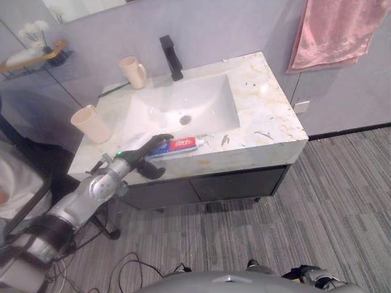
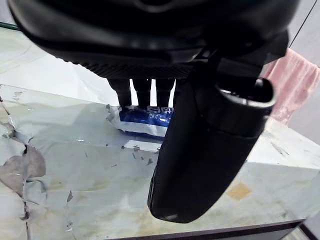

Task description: Organize the bathroom.

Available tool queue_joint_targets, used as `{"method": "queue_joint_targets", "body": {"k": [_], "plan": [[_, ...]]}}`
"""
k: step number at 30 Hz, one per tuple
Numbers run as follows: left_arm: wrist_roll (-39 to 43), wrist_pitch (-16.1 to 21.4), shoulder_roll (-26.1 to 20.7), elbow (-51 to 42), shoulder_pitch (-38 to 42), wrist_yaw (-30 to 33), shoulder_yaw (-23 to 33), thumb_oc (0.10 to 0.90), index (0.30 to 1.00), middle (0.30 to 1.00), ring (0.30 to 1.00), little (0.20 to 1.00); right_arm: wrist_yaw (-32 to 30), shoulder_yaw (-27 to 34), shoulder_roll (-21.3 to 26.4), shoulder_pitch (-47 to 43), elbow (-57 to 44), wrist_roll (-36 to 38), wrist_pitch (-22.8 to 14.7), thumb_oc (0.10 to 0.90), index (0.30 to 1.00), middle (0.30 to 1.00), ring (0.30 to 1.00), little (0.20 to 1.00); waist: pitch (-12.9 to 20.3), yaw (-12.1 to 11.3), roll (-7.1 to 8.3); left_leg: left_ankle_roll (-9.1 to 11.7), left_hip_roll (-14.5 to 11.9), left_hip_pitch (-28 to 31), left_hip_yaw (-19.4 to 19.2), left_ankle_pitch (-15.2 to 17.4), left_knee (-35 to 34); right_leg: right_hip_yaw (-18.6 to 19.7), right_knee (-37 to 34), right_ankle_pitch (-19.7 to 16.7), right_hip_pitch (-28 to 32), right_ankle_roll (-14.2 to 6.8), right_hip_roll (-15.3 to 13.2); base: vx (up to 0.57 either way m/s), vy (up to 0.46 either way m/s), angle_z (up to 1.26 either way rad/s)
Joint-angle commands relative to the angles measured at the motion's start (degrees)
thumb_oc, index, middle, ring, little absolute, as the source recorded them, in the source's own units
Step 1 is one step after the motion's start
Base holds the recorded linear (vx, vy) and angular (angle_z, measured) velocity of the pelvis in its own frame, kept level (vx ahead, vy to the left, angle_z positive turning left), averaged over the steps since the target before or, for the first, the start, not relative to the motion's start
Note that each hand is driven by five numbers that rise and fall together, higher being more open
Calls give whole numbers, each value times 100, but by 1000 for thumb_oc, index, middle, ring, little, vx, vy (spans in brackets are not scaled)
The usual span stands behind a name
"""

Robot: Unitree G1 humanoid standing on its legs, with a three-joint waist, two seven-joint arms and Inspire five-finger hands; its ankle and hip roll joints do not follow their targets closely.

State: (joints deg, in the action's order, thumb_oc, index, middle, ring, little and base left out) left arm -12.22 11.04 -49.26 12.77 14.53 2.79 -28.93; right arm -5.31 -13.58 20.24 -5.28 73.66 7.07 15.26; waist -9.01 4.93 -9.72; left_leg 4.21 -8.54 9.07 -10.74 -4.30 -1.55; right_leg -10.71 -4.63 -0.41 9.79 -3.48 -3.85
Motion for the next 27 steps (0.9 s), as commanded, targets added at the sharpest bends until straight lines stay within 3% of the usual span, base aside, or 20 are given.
{"method": "queue_joint_targets", "body": {"k": [1,16,19,23,27], "plan": [[-372,-5,-138,33,150,779,343,800,900,900,900,900,-11,-111,68,-35,102,-213,12,800,900,900,900,900,163,48,271,-77,475,-745,-20,551,789,270,641,617,-178,-37,203,15,-11,-8],[-555,135,43,439,348,1321,526,800,900,900,900,900,-11,-177,38,49,-35,-227,21,800,900,900,900,900,103,72,342,-37,387,-904,-81,470,1106,263,771,691,-174,37,198,2,-6,-3],[-575,246,41,480,417,1423,533,800,900,900,900,900,4,-178,31,63,-40,-235,7,800,900,900,900,900,96,75,356,-28,372,-917,-79,449,1161,259,792,700,-159,49,206,6,-11,1],[-865,386,59,503,498,2110,617,800,900,900,900,900,-6,-202,9,90,-37,-196,-7,800,900,900,900,900,113,81,356,19,333,-948,-81,369,1250,269,799,726,-116,73,228,10,-3,0],[-821,722,-41,349,492,2214,891,800,900,900,900,900,-57,-227,-29,143,-53,-213,9,800,900,900,900,900,132,73,361,66,304,-979,-51,271,1319,301,794,733,-69,98,266,38,-1,0]]}}
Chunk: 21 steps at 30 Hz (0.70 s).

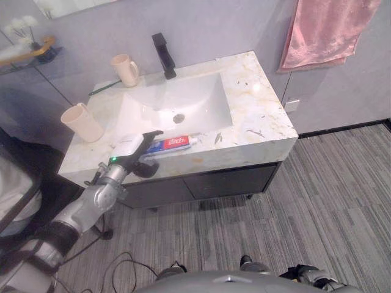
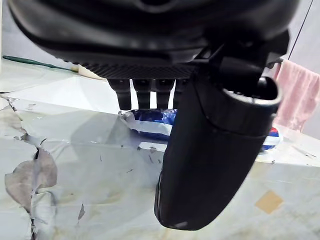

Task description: Organize the bathroom.

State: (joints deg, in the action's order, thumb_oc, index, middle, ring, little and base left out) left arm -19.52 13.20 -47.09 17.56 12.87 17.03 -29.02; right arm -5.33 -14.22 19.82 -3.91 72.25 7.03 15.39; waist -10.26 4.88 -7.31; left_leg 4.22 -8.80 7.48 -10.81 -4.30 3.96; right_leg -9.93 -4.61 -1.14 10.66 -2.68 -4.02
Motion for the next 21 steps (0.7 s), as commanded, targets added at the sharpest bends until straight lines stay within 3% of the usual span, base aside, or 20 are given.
{"method": "queue_joint_targets", "body": {"k": [1,7,16,21], "plan": [[-11,565,-295,-210,660,786,989,800,900,900,900,900,-66,-166,8,11,92,-208,-2,800,900,900,900,900,262,72,122,71,327,-818,-33,264,774,234,787,809,-143,18,289,0,0,0],[286,434,-564,-495,792,575,1369,800,900,900,900,900,-80,-158,32,27,154,-250,-31,800,900,900,900,900,296,35,140,105,310,-862,31,178,871,271,773,828,-69,42,340,20,-7,-3],[1075,271,-1119,-564,1126,-469,1789,800,900,900,900,900,-44,-125,-11,33,250,-231,-52,800,900,900,900,900,340,-33,207,117,317,-861,122,141,906,283,712,789,26,19,384,6,-7,-1],[1478,386,-1370,-422,1244,-807,1894,800,900,900,900,900,-48,-130,-21,50,261,-211,-61,800,900,900,900,900,327,-42,173,116,331,-858,130,121,897,288,706,782,46,12,390,0,0,0]]}}
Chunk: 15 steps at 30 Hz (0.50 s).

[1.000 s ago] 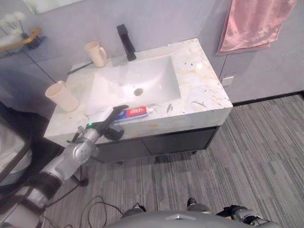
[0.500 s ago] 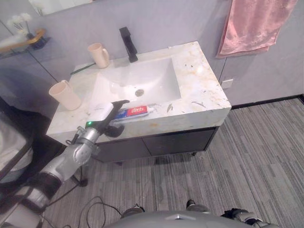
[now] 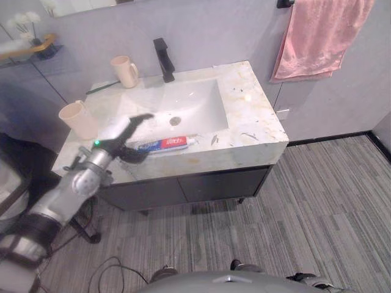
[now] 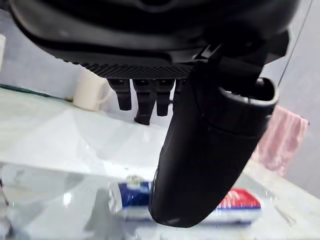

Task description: Organize the bathroom.

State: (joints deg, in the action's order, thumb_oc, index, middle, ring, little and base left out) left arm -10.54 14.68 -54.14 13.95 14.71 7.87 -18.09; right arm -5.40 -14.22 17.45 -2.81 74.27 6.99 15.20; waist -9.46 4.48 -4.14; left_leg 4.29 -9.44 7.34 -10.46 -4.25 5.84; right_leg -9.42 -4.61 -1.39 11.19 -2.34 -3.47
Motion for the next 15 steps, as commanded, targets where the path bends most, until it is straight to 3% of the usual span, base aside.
{"method": "queue_joint_targets", "body": {"k": [1,9,12,15], "plan": [[620,279,-702,-15,1064,80,837,800,900,900,900,900,-31,-125,218,-58,61,-206,-37,800,900,900,900,900,241,-7,-151,104,398,-839,96,118,705,236,707,808,1,-21,335,0,0,0],[1091,520,-883,78,987,-634,1010,800,900,900,900,900,-55,-91,232,-29,46,-180,-37,800,900,900,900,900,222,-31,-202,109,408,-845,114,87,707,221,732,810,6,-25,331,0,0,0],[1008,272,-896,95,984,-717,923,800,900,900,900,900,-47,-92,294,-73,22,-173,-9,800,900,900,900,900,206,-30,-234,92,428,-841,110,127,690,216,733,814,-8,-36,314,0,0,0],[1103,253,-908,177,1024,-974,816,800,900,900,900,900,-43,-78,309,-104,8,-155,12,800,900,900,900,900,204,-31,-247,89,428,-850,97,115,712,203,742,809,-6,-36,313,0,0,0]]}}
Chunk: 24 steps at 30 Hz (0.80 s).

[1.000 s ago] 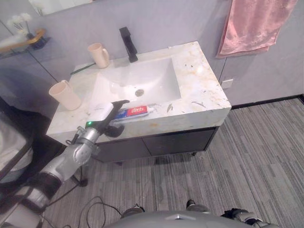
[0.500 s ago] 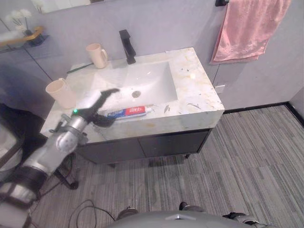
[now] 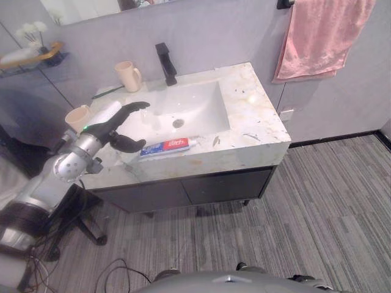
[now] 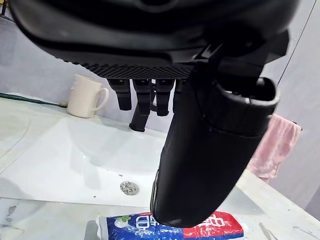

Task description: Organize the bathroom.

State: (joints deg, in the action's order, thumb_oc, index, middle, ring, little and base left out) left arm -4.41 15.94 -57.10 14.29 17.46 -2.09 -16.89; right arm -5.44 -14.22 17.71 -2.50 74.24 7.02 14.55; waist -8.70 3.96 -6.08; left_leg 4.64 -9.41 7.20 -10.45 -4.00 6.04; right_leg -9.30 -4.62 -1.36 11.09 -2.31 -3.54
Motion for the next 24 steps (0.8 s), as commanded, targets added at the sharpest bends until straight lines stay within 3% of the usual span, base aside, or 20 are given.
{"method": "queue_joint_targets", "body": {"k": [1,19,24], "plan": [[521,134,-602,162,769,-51,668,800,900,900,900,900,-31,-78,286,-149,11,-160,85,800,900,900,900,900,129,21,-53,49,425,-831,91,104,691,186,753,808,-3,-40,314,0,0,0],[153,89,-305,159,388,99,416,800,900,900,900,900,-28,-53,335,-141,-57,-139,131,800,900,900,900,900,118,68,-157,85,385,-890,3,40,770,212,814,850,20,-26,309,0,0,0],[-77,-215,-122,84,382,154,233,800,900,900,900,900,-9,-34,356,-136,-59,-197,140,800,900,900,900,900,113,102,-142,93,356,-932,-40,24,826,211,810,843,13,-23,304,5,-1,-1]]}}
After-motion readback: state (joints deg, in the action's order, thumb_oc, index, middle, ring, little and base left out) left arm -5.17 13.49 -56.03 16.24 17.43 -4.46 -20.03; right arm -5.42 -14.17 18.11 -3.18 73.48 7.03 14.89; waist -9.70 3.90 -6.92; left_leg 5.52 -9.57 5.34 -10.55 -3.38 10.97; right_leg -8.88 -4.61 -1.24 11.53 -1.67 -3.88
